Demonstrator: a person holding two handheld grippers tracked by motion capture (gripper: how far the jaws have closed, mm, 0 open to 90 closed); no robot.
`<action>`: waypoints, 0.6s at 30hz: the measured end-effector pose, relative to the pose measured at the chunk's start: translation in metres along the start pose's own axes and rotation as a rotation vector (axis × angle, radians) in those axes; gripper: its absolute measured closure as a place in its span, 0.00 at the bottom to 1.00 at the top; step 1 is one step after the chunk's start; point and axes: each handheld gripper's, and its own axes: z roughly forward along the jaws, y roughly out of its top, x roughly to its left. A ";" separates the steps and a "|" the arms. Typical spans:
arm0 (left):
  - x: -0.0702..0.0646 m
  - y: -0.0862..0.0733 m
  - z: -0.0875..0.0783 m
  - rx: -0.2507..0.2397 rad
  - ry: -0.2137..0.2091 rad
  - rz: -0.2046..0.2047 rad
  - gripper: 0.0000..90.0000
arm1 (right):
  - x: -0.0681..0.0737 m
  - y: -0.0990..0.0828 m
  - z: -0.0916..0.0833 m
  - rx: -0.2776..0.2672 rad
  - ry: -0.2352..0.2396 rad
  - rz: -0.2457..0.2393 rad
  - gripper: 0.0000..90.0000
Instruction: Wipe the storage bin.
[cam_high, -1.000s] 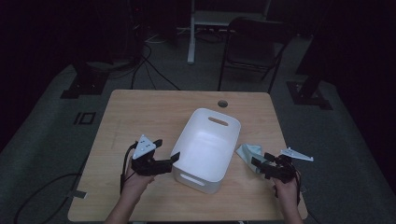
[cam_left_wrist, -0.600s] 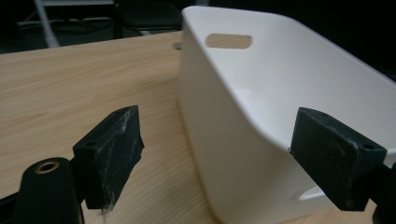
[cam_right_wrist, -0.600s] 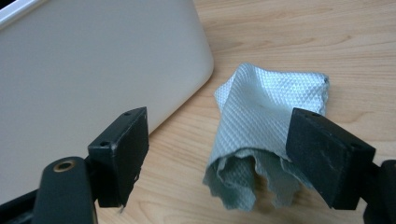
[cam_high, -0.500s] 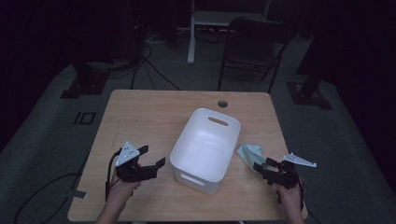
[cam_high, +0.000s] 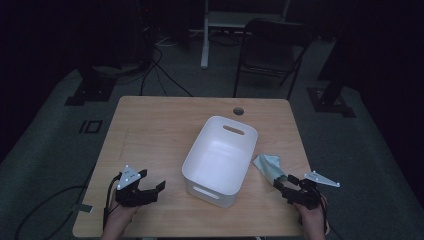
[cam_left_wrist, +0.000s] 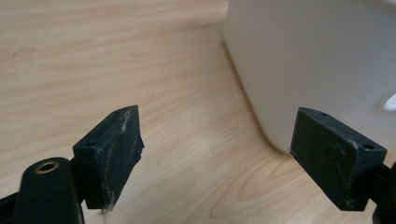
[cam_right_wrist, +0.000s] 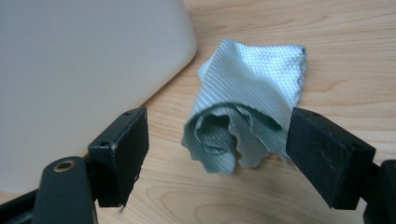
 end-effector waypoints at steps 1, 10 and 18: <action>0.000 -0.003 0.000 0.005 -0.001 -0.003 0.18 | 0.000 -0.002 0.000 -0.002 -0.005 0.001 0.23; 0.002 -0.024 0.003 0.035 0.021 0.011 0.18 | -0.001 -0.015 -0.005 0.000 -0.046 0.016 0.22; 0.005 -0.041 0.002 0.068 0.066 -0.029 0.18 | -0.004 -0.021 0.003 -0.008 -0.126 -0.005 0.21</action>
